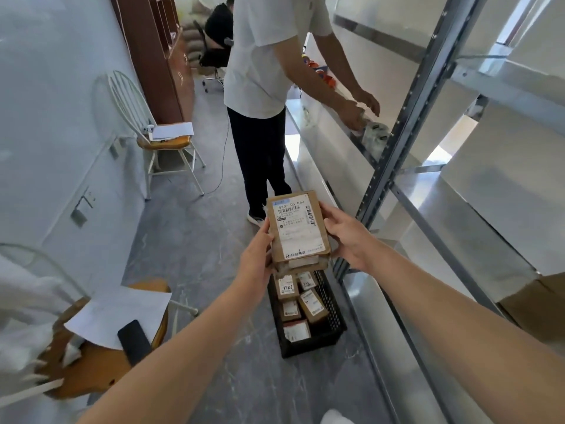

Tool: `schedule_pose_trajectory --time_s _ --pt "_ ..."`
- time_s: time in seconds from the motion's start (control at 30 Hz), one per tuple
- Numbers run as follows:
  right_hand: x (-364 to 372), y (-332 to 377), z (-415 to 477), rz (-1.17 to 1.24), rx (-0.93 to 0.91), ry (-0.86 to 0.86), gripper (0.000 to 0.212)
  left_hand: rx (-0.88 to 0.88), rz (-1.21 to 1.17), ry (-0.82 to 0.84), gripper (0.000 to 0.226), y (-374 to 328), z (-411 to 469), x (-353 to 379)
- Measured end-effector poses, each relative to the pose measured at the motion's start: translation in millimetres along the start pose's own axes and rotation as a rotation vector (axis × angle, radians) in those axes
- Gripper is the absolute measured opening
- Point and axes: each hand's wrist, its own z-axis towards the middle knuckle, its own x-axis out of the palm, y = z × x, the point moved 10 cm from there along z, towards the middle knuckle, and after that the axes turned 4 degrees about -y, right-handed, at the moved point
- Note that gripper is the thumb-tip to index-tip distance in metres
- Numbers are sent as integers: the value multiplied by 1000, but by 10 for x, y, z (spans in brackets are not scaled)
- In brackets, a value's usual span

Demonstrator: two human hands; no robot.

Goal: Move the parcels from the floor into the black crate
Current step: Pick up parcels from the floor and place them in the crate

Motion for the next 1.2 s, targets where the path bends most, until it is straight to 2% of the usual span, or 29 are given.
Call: schedule_pose_trajectory --time_s 0.13,0.27,0.53,0.7,0.8,0.9,1.0,1.2 --pt "-314 -15 439 47 26 -16 48 -25 34 13 34 108 452 276" --pt "-667 -114 961 67 67 -33 48 -77 68 25 47 352 935 513" --pt "-1427 -553 2042 48 246 -13 48 -238 106 -77 44 905 1943 986" --pt "-1700 -1334 2361 16 448 51 53 -420 165 -212 46 1651 2245 911" --pt "-1808 -1866 2472 -18 552 15 54 -520 174 -245 51 2081 2296 897" --pt "-1847 -2298 2657 3 623 -15 57 -540 156 -282 55 2340 2461 861" --pt "-1886 -2661 2956 -17 628 -53 62 -556 150 -314 52 2609 2762 751" --pt "-2077 -3471 3783 -226 546 -136 66 -597 91 -286 54 3522 3491 516"
